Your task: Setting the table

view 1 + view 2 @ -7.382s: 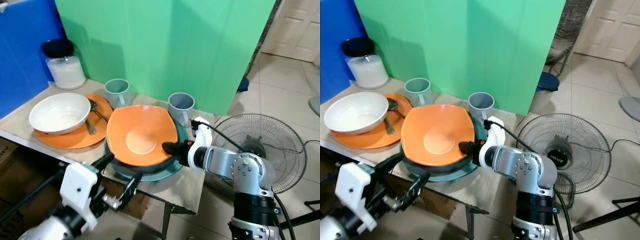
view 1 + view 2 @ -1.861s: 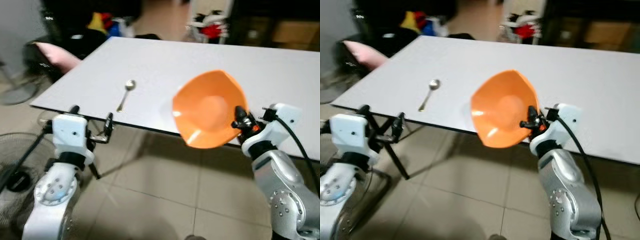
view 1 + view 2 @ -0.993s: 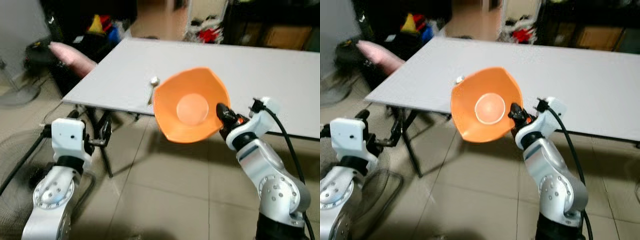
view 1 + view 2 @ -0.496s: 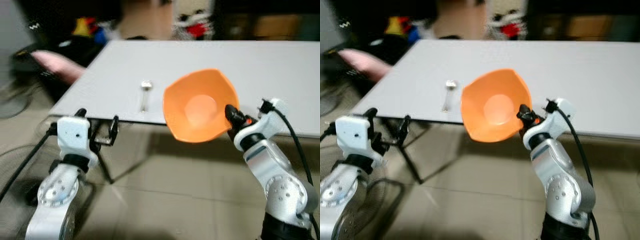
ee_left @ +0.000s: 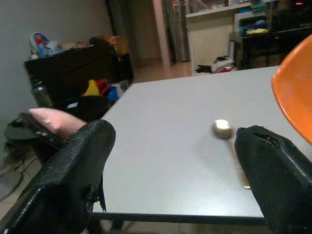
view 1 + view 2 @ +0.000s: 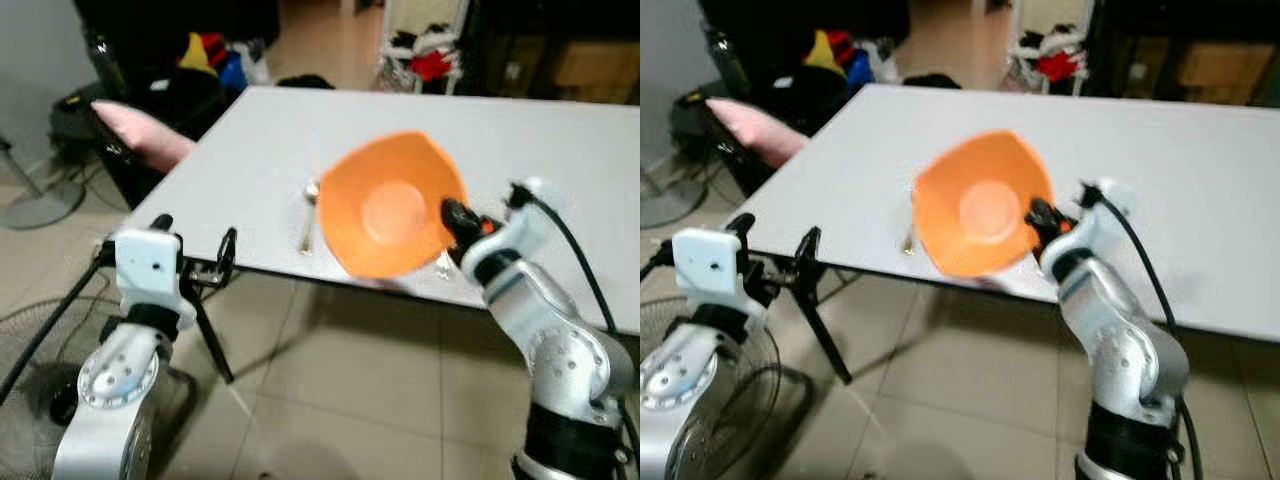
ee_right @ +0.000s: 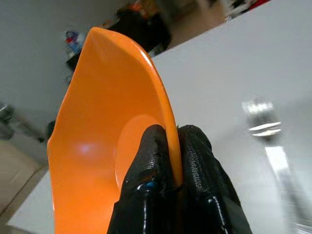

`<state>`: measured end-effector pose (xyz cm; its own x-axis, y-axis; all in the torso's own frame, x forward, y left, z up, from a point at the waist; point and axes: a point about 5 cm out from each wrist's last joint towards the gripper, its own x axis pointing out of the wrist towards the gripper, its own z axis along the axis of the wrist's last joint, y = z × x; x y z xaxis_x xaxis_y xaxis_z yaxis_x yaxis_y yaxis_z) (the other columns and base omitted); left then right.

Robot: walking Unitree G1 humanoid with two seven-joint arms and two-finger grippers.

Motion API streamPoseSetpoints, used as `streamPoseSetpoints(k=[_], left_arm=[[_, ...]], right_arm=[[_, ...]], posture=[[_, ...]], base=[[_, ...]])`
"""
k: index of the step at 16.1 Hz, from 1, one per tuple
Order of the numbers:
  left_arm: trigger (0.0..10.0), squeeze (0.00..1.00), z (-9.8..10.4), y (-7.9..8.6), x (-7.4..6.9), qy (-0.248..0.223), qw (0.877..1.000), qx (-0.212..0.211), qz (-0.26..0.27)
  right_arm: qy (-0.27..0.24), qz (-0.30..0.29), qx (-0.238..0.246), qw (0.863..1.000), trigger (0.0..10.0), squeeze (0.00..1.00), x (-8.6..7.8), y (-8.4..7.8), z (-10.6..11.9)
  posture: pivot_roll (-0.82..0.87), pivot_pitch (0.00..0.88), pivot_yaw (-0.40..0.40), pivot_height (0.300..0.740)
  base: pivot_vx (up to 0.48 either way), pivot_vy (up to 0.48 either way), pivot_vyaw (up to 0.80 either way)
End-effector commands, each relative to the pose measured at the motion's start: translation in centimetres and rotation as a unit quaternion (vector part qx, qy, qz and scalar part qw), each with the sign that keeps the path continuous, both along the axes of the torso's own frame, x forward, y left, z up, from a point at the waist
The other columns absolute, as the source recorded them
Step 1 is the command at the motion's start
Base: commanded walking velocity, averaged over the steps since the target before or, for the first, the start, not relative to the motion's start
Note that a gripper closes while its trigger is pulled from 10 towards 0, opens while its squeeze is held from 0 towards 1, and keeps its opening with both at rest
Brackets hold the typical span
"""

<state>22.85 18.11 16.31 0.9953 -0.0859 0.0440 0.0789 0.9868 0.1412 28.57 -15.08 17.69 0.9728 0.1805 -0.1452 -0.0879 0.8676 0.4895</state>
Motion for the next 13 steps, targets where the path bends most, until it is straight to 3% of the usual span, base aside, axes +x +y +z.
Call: streamPoseSetpoints(k=[1,3,7,11,13], left_arm=[[10.0,0.00,0.1,0.1,0.1,0.000,1.000,0.004,0.004],[10.0,0.00,0.0,0.1,0.0,0.001,1.000,0.004,0.005],[10.0,0.00,-0.3,0.1,-0.4,0.006,1.000,-0.001,0.011],[10.0,0.00,-0.3,0.3,-0.9,0.006,1.000,-0.002,0.018],[10.0,0.00,-0.3,0.5,-1.2,0.006,1.000,0.001,0.021]], right_arm=[[-0.008,0.018,-0.002,1.000,10.0,0.00,0.3,0.7,0.4],[-0.005,0.019,0.000,1.000,10.0,0.00,0.4,0.8,0.3],[0.002,0.037,0.000,0.999,10.0,0.00,0.8,1.3,0.3],[0.005,0.073,0.018,0.997,10.0,0.00,1.3,2.1,0.6],[0.013,0.081,0.050,0.995,10.0,0.00,1.8,2.5,0.6]], posture=[[-0.11,0.000,0.048,0.740],[-0.11,0.000,0.046,0.740],[-0.10,0.000,0.030,0.740],[-0.09,0.000,0.012,0.740],[-0.09,0.000,0.010,0.740]], base=[[0.364,0.000,0.00],[0.364,0.000,0.00],[0.363,0.000,-0.72],[0.361,0.000,0.00],[0.358,0.000,0.00]])
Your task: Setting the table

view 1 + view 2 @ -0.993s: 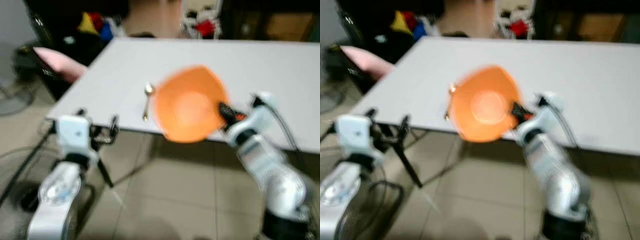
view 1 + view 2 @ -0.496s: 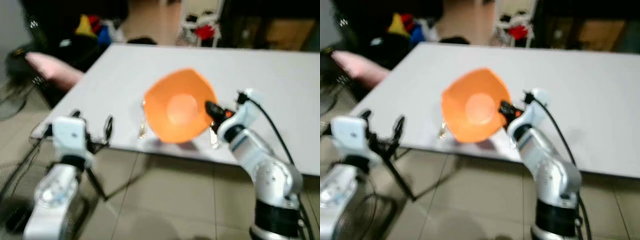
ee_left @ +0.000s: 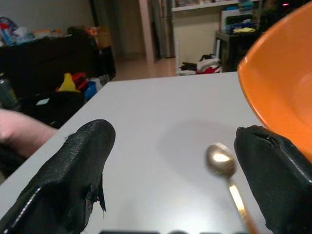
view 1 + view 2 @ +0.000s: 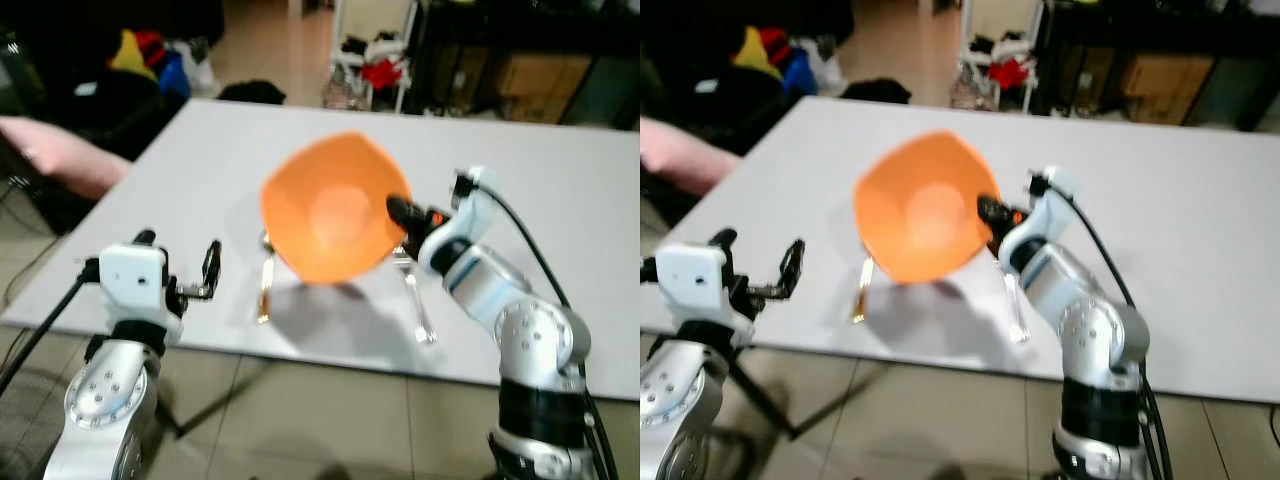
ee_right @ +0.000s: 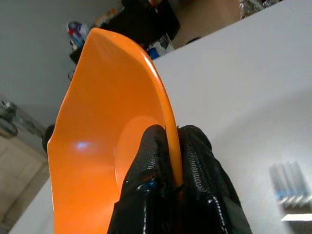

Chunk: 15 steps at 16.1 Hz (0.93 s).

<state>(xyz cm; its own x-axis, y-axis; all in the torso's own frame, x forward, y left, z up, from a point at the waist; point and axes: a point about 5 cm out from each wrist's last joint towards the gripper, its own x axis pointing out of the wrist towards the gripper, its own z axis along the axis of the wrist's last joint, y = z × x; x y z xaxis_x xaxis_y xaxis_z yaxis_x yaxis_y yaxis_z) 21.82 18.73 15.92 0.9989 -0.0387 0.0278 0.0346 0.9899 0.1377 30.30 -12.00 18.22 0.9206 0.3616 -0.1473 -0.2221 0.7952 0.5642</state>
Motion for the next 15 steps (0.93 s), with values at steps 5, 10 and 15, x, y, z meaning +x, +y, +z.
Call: streamPoseSetpoints(k=[5,10,15], left_arm=[[10.0,0.00,0.2,0.0,-0.6,0.003,1.000,0.021,-0.011],[10.0,0.00,0.5,0.0,-0.5,0.004,0.999,0.031,-0.026],[10.0,0.00,0.7,-1.2,-0.2,0.019,0.996,0.015,-0.090]], right_arm=[[0.021,-0.011,0.071,0.997,10.0,0.00,1.9,0.1,0.6],[0.064,-0.056,0.074,0.994,10.0,0.00,4.0,-0.5,-0.7],[0.094,-0.058,0.143,0.983,10.0,0.00,6.5,-0.4,-0.7]], posture=[[-0.07,0.000,0.014,0.740],[-0.05,0.000,0.025,0.740],[-0.06,0.000,0.049,0.740]], base=[[0.347,0.000,0.00],[0.342,0.000,0.00],[0.052,0.000,0.00]])
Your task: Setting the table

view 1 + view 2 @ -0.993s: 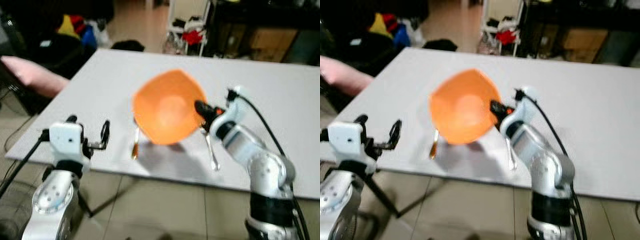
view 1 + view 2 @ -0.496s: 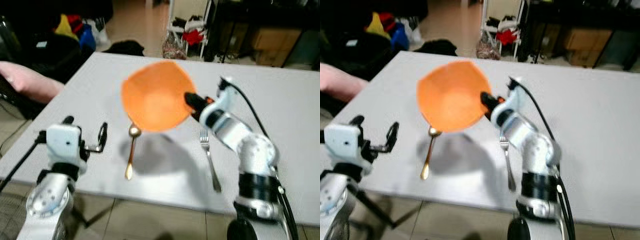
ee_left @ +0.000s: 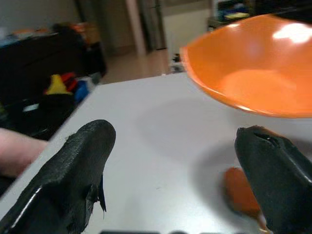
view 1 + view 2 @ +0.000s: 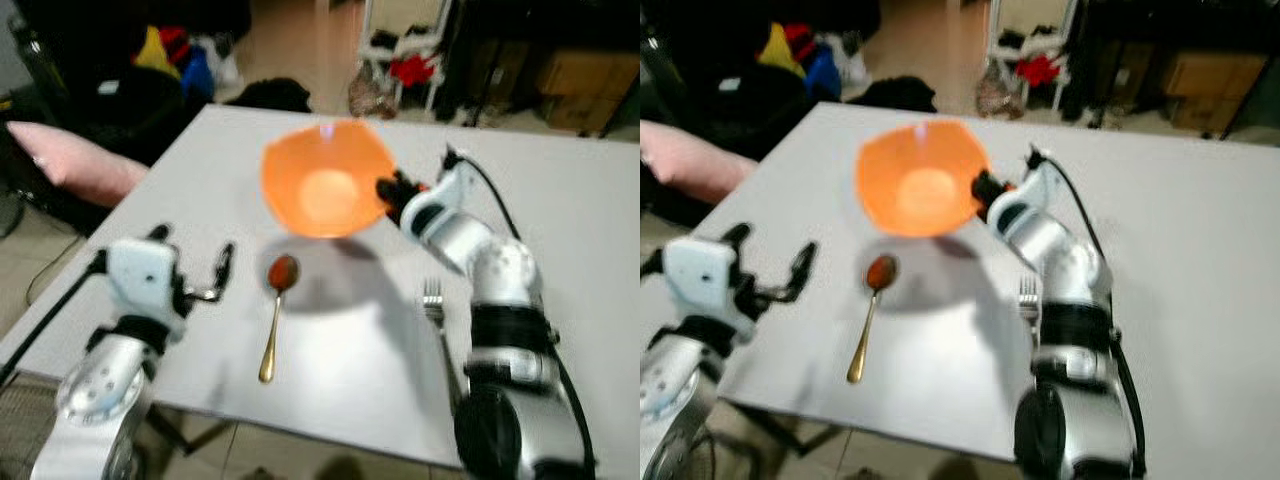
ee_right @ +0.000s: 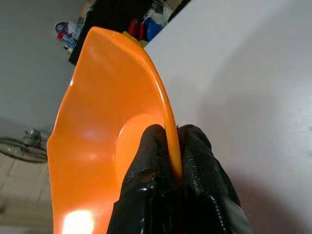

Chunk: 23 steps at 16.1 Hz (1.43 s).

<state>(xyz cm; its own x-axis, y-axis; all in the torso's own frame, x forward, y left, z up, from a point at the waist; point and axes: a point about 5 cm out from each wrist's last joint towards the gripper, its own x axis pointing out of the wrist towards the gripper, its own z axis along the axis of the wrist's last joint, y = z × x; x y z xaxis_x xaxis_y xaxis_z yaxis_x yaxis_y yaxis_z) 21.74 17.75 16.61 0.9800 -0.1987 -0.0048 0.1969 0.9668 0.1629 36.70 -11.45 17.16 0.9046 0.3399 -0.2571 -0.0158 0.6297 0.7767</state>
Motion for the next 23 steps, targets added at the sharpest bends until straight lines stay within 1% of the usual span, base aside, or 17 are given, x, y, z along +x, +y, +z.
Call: streamPoseSetpoints(k=[1,3,4,5,6,8,9,11,13,16,18,20,22,23], left_arm=[[10.0,0.00,0.1,-0.5,-0.2,0.006,1.000,-0.001,-0.029],[10.0,0.00,0.5,-1.0,-0.3,0.010,0.997,-0.010,-0.071],[10.0,0.00,0.6,-1.1,-0.3,0.018,0.995,-0.012,-0.095],[10.0,0.00,0.7,-1.2,-0.2,0.026,0.993,-0.008,-0.116],[10.0,0.00,0.8,-1.1,-0.2,0.031,0.990,0.005,-0.136],[10.0,0.00,0.9,-1.0,-0.5,0.043,0.986,0.008,-0.160],[10.0,0.00,1.0,-1.0,-0.7,0.048,0.984,0.006,-0.170],[10.0,0.00,1.0,-1.5,-1.1,0.058,0.979,0.001,-0.195],[10.0,0.00,0.9,-1.8,-1.4,0.071,0.974,-0.002,-0.217],[10.0,0.00,0.6,-2.1,-1.6,0.080,0.970,0.003,-0.229],[10.0,0.00,0.7,-2.2,-1.8,0.083,0.969,0.003,-0.232],[10.0,0.00,0.7,-2.2,-1.9,0.085,0.969,0.002,-0.234],[10.0,0.00,0.8,-2.3,-2.2,0.087,0.968,0.003,-0.235],[10.0,0.00,1.0,-2.2,-2.4,0.086,0.969,0.005,-0.231]], right_arm=[[-0.008,-0.022,0.006,1.000,10.0,0.00,0.6,-0.9,0.2],[0.007,-0.027,0.010,1.000,10.0,0.00,1.5,-0.6,-0.1],[0.016,-0.025,0.020,0.999,10.0,0.00,2.0,-0.2,-0.2],[0.021,-0.028,0.025,0.999,10.0,0.00,2.5,0.1,-0.3],[0.032,-0.032,0.036,0.998,10.0,0.00,2.9,0.6,-0.2],[0.044,-0.039,0.044,0.997,10.0,0.00,3.3,1.1,-0.5],[0.047,-0.042,0.040,0.997,10.0,0.00,3.3,1.2,-0.7],[0.061,-0.052,0.038,0.996,10.0,0.00,3.4,1.3,-1.1],[0.069,-0.057,0.048,0.995,10.0,0.00,3.5,1.6,-1.1],[0.067,-0.055,0.027,0.996,10.0,0.00,3.6,2.1,-1.2],[0.072,-0.057,0.026,0.995,10.0,0.00,3.6,2.2,-1.3],[0.073,-0.053,0.021,0.996,10.0,0.00,3.6,2.8,-1.3],[0.074,-0.052,0.015,0.996,10.0,0.00,3.5,3.3,-1.4],[0.074,-0.054,0.015,0.996,10.0,0.00,3.5,3.6,-1.3]], posture=[[-0.06,0.000,0.049,0.740],[-0.05,0.000,0.051,0.740],[-0.04,0.000,0.051,0.740],[-0.04,0.000,0.053,0.740],[-0.03,0.024,0.056,0.740],[-0.03,0.033,0.054,0.740],[-0.02,0.039,0.055,0.740],[-0.02,0.043,0.052,0.740],[-0.02,0.042,0.052,0.740],[-0.02,0.040,0.047,0.740],[-0.02,0.040,0.043,0.740],[-0.02,0.042,0.041,0.740],[0.00,0.058,0.037,0.740],[0.02,0.090,0.034,0.740]], base=[[0.000,0.000,0.00],[0.000,0.000,0.00],[0.000,0.000,0.00],[0.000,0.000,0.00],[0.000,0.000,0.00],[0.000,0.000,0.00],[0.000,0.000,0.00],[0.000,0.000,0.00],[0.000,0.000,0.00],[0.000,0.000,0.00],[0.000,0.000,0.00],[0.000,0.000,0.00],[0.000,0.000,0.00],[0.000,0.000,0.00]])
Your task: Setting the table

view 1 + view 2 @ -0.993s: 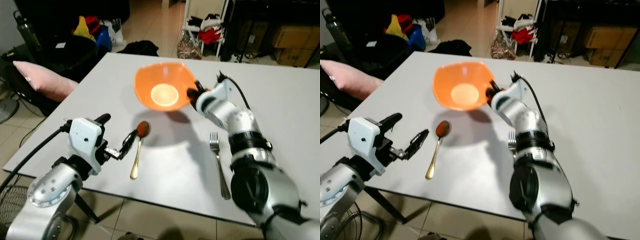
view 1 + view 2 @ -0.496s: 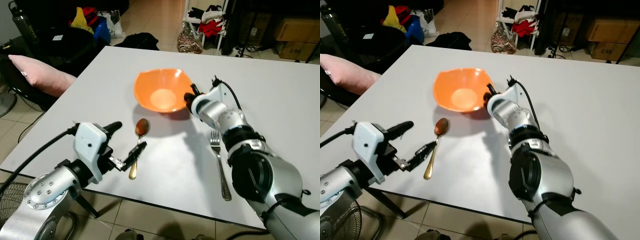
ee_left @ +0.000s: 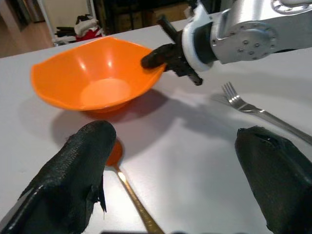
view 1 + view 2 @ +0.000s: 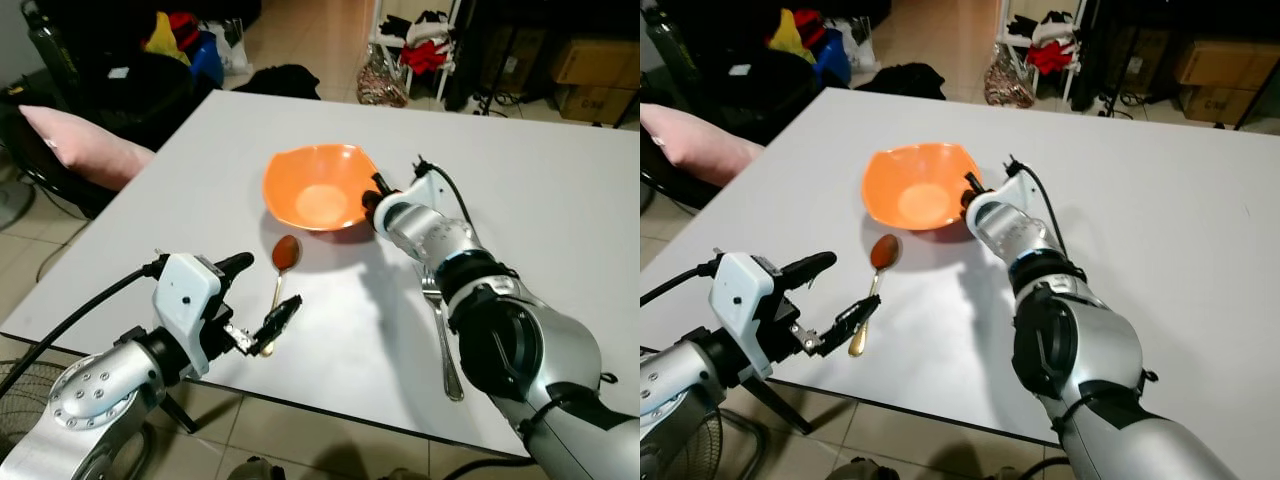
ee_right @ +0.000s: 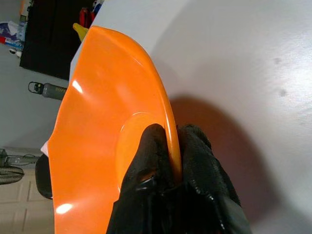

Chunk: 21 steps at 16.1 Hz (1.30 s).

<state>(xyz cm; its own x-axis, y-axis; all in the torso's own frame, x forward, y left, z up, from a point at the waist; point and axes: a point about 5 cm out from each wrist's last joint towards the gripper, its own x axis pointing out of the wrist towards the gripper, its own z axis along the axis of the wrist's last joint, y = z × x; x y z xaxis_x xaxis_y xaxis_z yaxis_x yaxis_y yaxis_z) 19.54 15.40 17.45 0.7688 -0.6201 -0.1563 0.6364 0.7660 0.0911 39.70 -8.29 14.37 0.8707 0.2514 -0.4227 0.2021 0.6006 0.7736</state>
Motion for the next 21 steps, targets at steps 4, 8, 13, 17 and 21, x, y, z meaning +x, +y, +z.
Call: streamPoseSetpoints(k=[4,8,13,17,21], left_arm=[[10.0,0.00,0.4,0.5,-0.6,-0.001,1.000,0.012,0.009],[10.0,0.00,0.5,0.4,-1.1,0.008,1.000,0.014,0.005],[10.0,0.00,0.6,0.5,-1.1,0.008,1.000,0.012,0.010],[10.0,0.00,0.7,0.3,-0.8,0.009,1.000,0.010,0.006],[10.0,0.00,0.7,0.3,-0.6,0.007,1.000,0.010,0.004]], right_arm=[[-0.035,-0.003,-0.003,0.999,10.0,0.00,0.8,1.0,2.3],[-0.035,-0.001,0.000,0.999,10.0,0.00,0.8,1.8,2.9],[-0.037,0.011,0.009,0.999,10.0,0.01,0.8,2.6,3.3],[-0.037,0.011,0.016,0.999,10.0,1.00,0.8,2.7,3.4],[-0.035,0.008,0.022,0.999,10.0,1.00,0.8,2.6,3.4]], posture=[[0.03,0.150,0.035,0.740],[0.04,0.182,0.031,0.740],[0.04,0.180,0.022,0.740],[0.04,0.172,0.026,0.740],[0.03,0.162,0.029,0.740]], base=[[0.000,0.000,0.00],[0.000,0.000,0.00],[0.000,0.000,0.00],[0.000,0.000,0.00],[0.000,0.000,0.00]])
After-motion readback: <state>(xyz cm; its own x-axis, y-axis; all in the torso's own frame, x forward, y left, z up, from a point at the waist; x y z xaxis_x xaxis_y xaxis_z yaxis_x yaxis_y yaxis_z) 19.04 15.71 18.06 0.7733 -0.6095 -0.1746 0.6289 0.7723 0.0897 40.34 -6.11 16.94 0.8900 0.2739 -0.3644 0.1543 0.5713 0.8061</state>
